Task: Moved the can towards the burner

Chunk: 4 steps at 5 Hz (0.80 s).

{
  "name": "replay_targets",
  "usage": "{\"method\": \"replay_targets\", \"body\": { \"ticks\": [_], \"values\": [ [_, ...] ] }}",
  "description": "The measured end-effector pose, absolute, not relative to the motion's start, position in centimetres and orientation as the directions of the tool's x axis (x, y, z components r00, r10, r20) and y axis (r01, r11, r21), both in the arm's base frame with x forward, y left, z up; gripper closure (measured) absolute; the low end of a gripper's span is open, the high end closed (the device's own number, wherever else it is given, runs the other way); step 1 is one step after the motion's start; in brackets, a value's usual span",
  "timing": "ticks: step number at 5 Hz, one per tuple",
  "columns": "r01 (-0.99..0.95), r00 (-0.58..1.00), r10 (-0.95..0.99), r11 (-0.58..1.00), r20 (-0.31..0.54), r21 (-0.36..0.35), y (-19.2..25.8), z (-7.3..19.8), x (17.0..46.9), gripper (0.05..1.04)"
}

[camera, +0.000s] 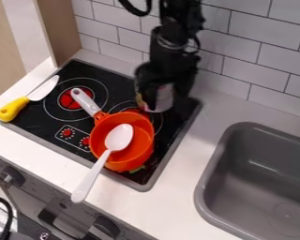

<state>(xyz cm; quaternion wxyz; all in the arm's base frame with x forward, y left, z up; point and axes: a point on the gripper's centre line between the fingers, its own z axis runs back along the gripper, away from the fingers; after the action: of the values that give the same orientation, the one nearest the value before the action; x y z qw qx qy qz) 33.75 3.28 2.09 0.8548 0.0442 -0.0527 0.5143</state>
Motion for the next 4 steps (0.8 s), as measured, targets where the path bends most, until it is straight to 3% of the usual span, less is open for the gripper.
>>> {"method": "replay_targets", "body": {
  "ticks": [4],
  "values": [
    [-0.89,0.453,0.877,0.456,0.159,0.021,9.7,2.6,34.0,0.092]
  ]
}}
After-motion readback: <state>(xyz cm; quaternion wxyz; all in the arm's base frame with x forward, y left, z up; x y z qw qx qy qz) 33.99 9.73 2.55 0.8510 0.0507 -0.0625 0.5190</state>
